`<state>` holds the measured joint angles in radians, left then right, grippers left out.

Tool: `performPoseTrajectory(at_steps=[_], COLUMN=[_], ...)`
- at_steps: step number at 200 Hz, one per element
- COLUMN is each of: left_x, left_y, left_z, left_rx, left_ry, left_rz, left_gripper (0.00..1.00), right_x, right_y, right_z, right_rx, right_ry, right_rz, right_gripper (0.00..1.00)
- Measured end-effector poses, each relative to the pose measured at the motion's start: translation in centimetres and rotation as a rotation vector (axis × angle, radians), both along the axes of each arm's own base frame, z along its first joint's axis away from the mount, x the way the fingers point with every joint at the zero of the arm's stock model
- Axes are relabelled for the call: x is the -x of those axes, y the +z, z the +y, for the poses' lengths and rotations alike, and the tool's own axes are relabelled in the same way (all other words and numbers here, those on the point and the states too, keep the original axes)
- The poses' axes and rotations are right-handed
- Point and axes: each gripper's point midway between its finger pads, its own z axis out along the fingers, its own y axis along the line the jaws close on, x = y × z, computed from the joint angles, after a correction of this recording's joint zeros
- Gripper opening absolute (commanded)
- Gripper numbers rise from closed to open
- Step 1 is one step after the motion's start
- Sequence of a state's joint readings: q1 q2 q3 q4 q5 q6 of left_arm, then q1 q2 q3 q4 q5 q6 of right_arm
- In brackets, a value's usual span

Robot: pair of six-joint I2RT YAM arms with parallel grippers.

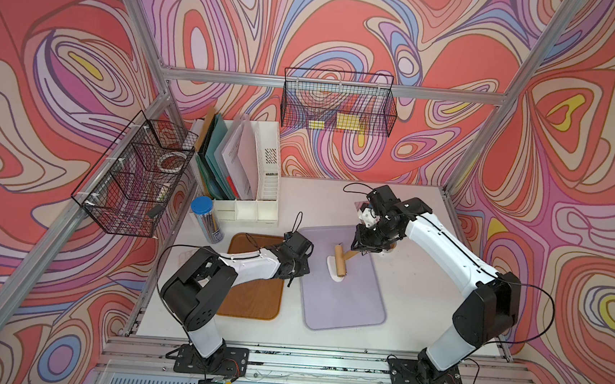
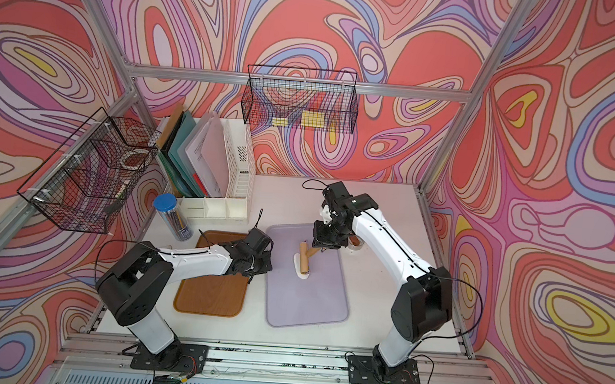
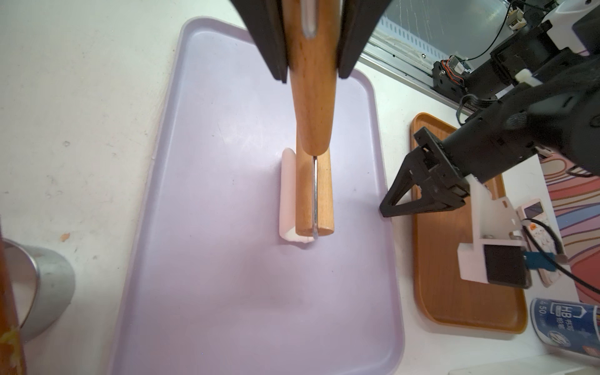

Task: Roll out the dumpling wrappers from the dough
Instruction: Flatten out the dough on the work surface.

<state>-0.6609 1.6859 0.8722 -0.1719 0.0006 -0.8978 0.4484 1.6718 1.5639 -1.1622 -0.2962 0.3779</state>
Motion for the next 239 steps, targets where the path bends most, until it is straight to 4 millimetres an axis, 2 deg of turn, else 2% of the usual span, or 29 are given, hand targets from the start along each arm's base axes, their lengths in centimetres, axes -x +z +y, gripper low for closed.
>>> performPoseTrajectory(at_steps=[52,79,104,152,210,239], left_x=[0.0,0.0,0.0,0.0,0.0,0.0], left_y=[0.0,0.0,0.0,0.0,0.0,0.0], left_z=[0.0,0.0,0.0,0.0,0.0,0.0], left_rx=[0.001,0.003,0.003,0.004,0.000,-0.001], left_ry=[0.004,0.005,0.007,0.006,-0.001,-0.008], left_rz=[0.001,0.001,0.002,0.002,0.000,-0.001], left_gripper=[0.00,0.00,0.00,0.00,0.00,0.00], right_x=[0.1,0.0,0.0,-0.1,0.1,0.5], right_y=[-0.6,-3.0,-5.1,-4.9,-3.6,-2.6], right_z=[1.0,0.4,-1.5,-2.6,1.1,1.1], right_rx=[-0.012,0.049,0.140,0.202,0.313,0.385], right_ry=[0.022,0.015,-0.009,-0.015,0.156,0.236], right_rz=[0.012,0.057,0.101,0.095,0.041,0.012], right_gripper=[0.00,0.00,0.00,0.00,0.00,0.00])
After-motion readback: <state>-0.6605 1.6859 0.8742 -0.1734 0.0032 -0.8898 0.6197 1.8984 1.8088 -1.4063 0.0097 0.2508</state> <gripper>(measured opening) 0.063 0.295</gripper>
